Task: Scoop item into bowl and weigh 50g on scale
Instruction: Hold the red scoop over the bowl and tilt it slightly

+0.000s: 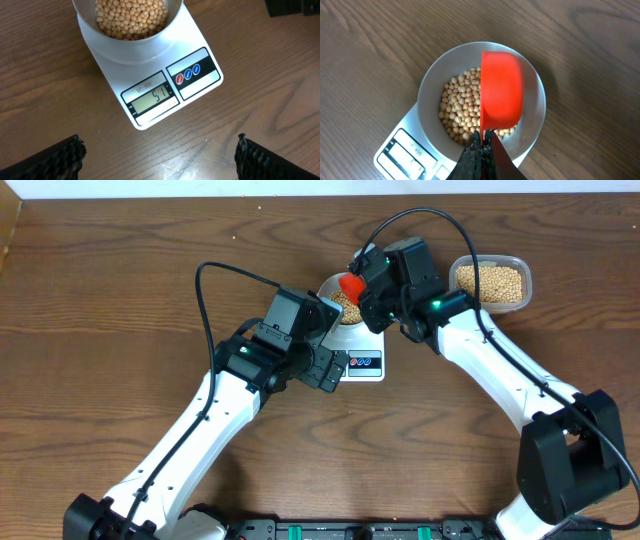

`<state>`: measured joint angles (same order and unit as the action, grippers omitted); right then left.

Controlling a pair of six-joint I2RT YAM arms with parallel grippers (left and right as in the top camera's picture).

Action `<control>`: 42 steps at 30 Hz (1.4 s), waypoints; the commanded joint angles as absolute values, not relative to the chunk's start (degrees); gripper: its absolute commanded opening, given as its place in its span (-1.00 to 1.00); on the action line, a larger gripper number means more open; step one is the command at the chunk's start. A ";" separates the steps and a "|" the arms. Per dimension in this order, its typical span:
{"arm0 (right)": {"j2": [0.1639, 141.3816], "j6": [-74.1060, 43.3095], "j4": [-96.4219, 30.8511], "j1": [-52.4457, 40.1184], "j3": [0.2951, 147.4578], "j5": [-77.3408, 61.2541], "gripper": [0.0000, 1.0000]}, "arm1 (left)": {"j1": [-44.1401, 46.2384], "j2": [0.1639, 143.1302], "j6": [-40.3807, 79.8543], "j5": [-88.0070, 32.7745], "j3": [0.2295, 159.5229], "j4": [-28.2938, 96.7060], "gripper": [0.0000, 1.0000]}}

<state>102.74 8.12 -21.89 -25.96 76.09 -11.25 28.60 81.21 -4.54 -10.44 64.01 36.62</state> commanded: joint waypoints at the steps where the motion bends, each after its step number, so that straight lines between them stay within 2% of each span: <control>1: 103.94 7.75 -21.65 -26.35 76.09 -10.44 -0.98 | 28.29 80.68 -4.91 -10.94 64.07 36.60 0.96; 26: 105.14 7.75 -22.28 -26.35 76.05 -11.11 -0.98 | 28.29 80.68 -4.93 -10.94 64.07 36.60 0.96; 42: 105.14 5.78 -22.24 -26.35 76.05 -19.77 -0.98 | 28.29 80.68 -4.91 -10.94 64.07 36.62 0.96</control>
<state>104.64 6.87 -22.24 -25.96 76.09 -16.47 28.60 81.21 -4.54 -10.44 64.01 36.60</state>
